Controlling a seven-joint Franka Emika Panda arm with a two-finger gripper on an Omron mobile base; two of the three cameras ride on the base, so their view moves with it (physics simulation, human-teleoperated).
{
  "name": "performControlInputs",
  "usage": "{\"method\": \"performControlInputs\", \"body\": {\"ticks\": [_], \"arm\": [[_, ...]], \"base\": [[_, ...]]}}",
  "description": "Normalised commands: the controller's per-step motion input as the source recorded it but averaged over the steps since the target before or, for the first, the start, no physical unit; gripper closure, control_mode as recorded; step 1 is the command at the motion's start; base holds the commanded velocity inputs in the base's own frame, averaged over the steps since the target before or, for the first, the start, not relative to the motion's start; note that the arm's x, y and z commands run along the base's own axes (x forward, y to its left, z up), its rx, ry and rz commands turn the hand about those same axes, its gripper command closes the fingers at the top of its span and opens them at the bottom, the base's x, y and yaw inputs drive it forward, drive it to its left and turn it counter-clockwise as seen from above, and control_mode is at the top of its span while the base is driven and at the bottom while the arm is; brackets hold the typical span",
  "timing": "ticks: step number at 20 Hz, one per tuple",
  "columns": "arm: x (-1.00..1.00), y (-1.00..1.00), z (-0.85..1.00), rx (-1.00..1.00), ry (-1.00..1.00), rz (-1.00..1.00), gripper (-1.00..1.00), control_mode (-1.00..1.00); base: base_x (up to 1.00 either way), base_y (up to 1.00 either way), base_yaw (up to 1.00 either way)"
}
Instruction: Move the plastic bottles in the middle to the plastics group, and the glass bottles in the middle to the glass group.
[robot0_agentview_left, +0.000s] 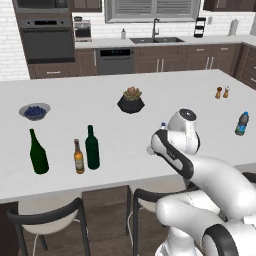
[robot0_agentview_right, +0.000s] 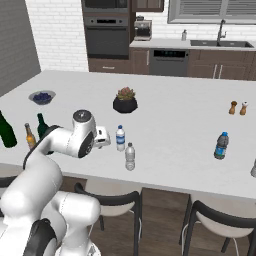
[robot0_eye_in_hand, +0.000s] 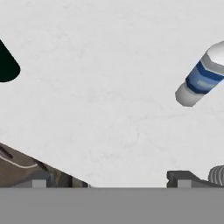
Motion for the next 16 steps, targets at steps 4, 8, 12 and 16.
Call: {"method": "performControlInputs", "body": {"ticks": [4, 8, 12, 16], "arm": [[0.01, -0.41, 0.02, -0.04, 0.04, -0.20, -1.00, -1.00], [0.01, -0.61, 0.18, -0.02, 0.07, -0.23, -1.00, -1.00], [0.00, -0.88, 0.29, 0.00, 0.07, -0.24, -1.00, -1.00], [-0.15, -0.87, 0.33, 0.00, 0.06, -0.22, -1.00, -1.00]], "base": [[0.00, 0.00, 0.00], [0.00, 0.00, 0.00], [0.00, 0.00, 0.00], [0.00, 0.00, 0.00]]}}
